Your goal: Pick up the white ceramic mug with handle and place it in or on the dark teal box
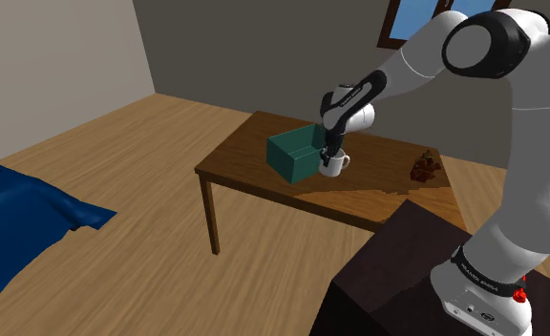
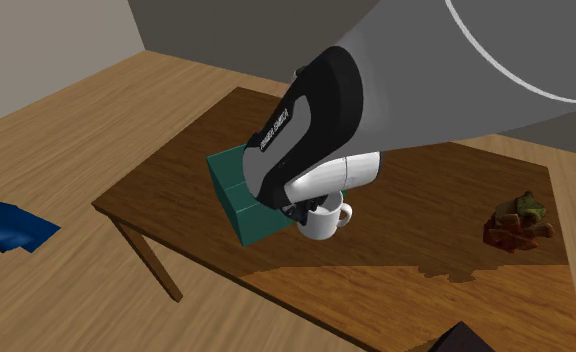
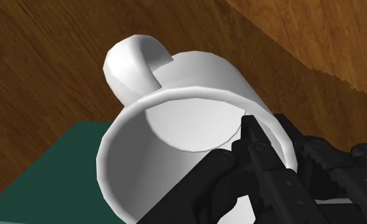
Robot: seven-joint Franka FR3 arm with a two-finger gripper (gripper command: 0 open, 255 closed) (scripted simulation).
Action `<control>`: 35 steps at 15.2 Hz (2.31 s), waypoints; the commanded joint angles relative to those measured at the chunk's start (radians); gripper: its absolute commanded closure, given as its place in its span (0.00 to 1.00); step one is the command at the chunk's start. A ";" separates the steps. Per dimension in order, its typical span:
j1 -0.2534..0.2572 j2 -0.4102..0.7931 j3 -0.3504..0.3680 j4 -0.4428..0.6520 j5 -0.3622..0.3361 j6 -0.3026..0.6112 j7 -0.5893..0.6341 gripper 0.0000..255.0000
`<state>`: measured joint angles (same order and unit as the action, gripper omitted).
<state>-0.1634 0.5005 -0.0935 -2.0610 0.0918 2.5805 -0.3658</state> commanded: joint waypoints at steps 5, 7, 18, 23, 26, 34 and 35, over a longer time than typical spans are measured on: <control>0.005 -0.064 -0.008 -0.003 -0.011 -0.060 0.007 1.00; 0.007 -0.085 -0.011 -0.004 -0.015 -0.081 0.009 1.00; 0.015 -0.190 -0.022 0.011 -0.035 -0.201 0.023 1.00; 0.017 -0.233 -0.025 0.027 -0.043 -0.258 0.029 1.00; 0.018 -0.256 -0.027 0.039 -0.048 -0.293 0.032 1.00; 0.023 -0.189 -0.021 0.226 -0.045 -0.413 0.047 1.00; 0.023 -0.154 -0.019 0.284 -0.042 -0.436 0.050 1.00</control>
<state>-0.1426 0.3101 -0.1158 -1.8348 0.0471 2.1649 -0.3214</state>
